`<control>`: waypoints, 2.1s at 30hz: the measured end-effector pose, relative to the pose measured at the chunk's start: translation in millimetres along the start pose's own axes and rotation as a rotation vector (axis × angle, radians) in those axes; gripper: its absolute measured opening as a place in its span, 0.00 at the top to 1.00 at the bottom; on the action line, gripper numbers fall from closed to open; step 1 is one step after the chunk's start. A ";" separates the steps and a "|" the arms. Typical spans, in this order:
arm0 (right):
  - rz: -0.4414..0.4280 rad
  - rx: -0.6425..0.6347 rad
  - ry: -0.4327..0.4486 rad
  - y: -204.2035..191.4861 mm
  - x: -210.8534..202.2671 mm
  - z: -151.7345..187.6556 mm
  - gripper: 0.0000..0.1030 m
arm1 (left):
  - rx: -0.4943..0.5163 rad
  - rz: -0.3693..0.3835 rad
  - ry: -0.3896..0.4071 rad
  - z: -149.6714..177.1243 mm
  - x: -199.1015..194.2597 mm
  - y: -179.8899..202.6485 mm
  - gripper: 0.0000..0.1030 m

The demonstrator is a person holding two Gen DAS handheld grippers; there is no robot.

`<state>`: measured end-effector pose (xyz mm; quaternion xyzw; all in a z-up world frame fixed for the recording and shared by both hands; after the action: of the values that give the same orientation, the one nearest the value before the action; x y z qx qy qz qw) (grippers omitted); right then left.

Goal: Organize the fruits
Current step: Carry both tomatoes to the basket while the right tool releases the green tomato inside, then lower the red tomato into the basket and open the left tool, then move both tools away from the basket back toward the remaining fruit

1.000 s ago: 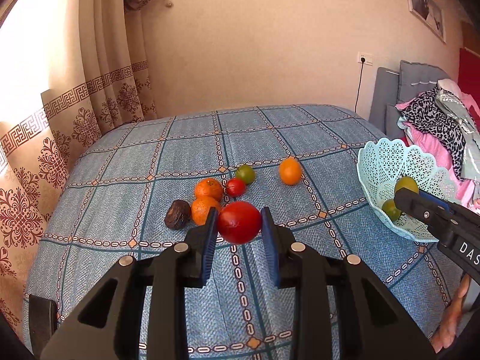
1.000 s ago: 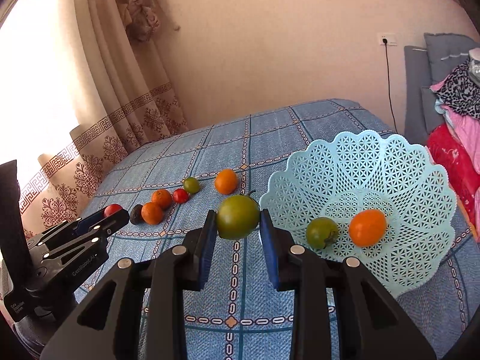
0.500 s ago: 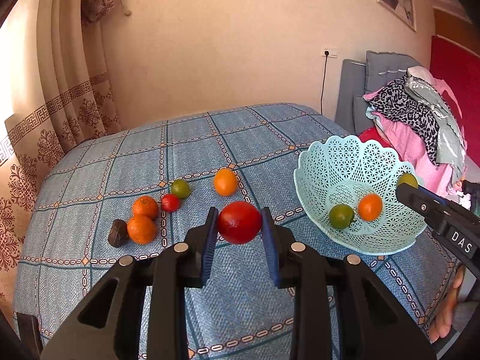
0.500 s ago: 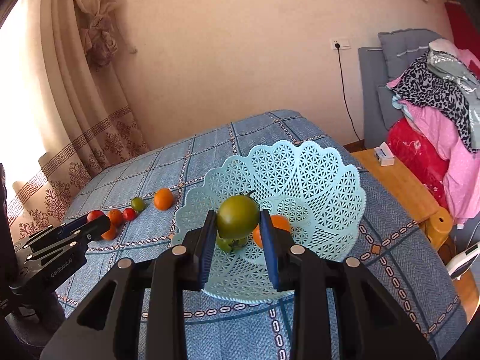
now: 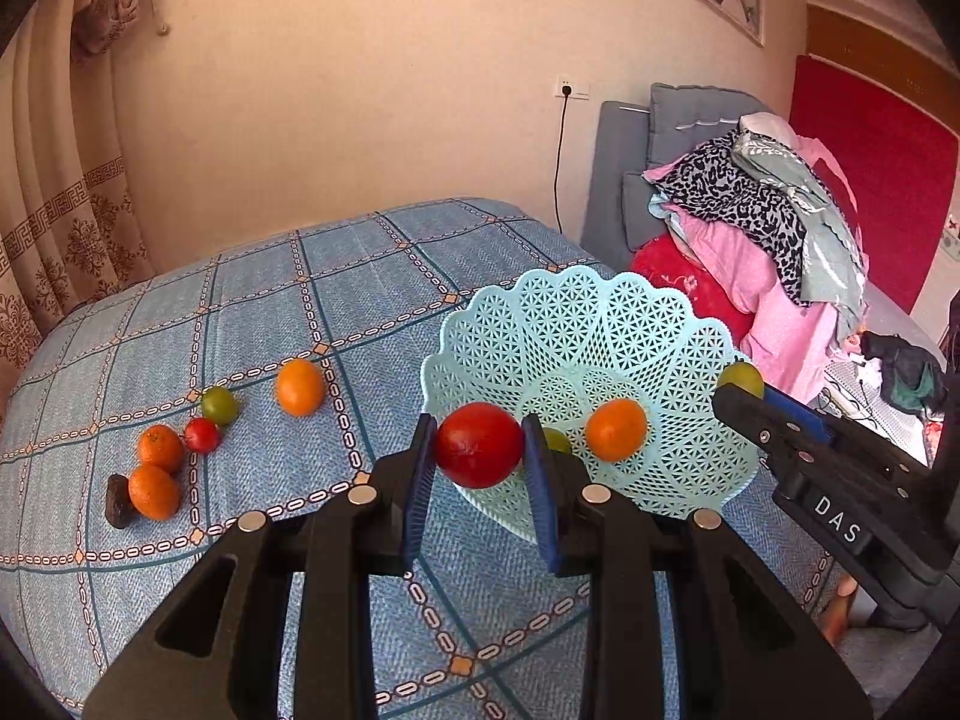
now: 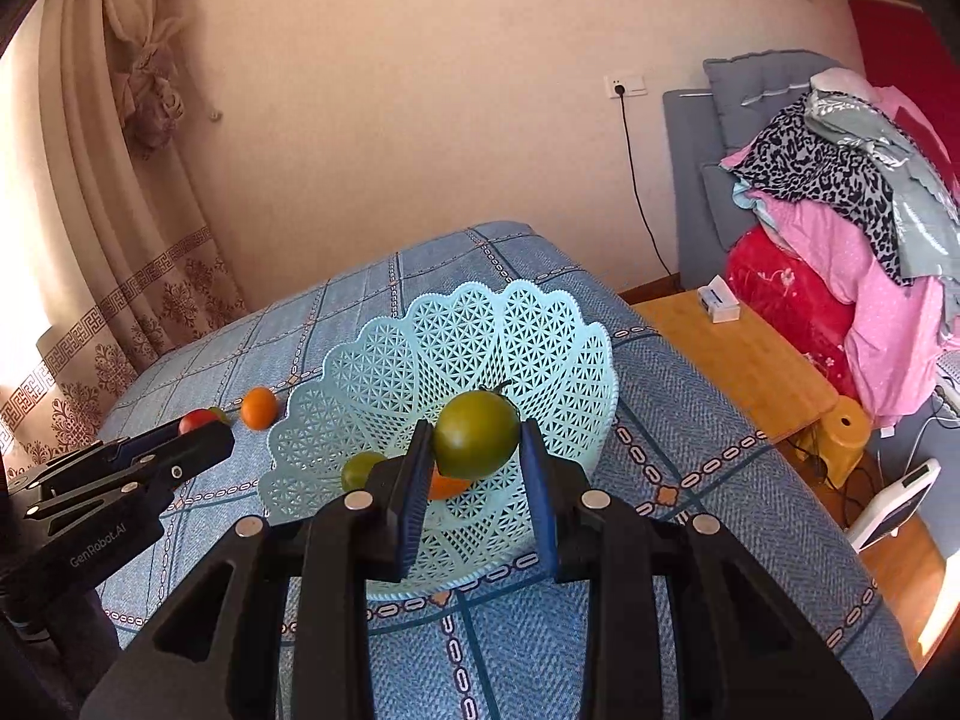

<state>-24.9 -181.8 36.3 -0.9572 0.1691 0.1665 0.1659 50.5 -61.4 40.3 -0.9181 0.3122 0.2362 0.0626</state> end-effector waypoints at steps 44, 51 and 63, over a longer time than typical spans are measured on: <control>-0.043 0.004 0.036 -29.7 -8.8 -6.2 0.49 | -0.110 -0.136 0.059 -11.8 -20.6 -60.6 0.03; -0.094 -0.032 0.020 -59.5 -8.9 0.1 0.49 | -0.132 -0.187 0.076 -10.3 -35.7 -91.2 0.03; -0.176 -0.090 -0.011 -108.2 -7.2 12.4 0.44 | -0.180 -0.283 0.081 3.2 -58.3 -151.4 0.03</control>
<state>6.5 -79.2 56.1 -0.9739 0.0756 0.1640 0.1377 100.0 91.8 60.1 -0.9635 0.1598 0.2148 -0.0001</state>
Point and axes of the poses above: each gripper's, at about its wrist camera, not at the fingertips, and x roughly the way its jaws point, y to its right, z to its underside, the point moved 7 cm from there along x, roughly the way its jaws point, and after that the axes turned 11 degrees about y, right-handed, at the moved point
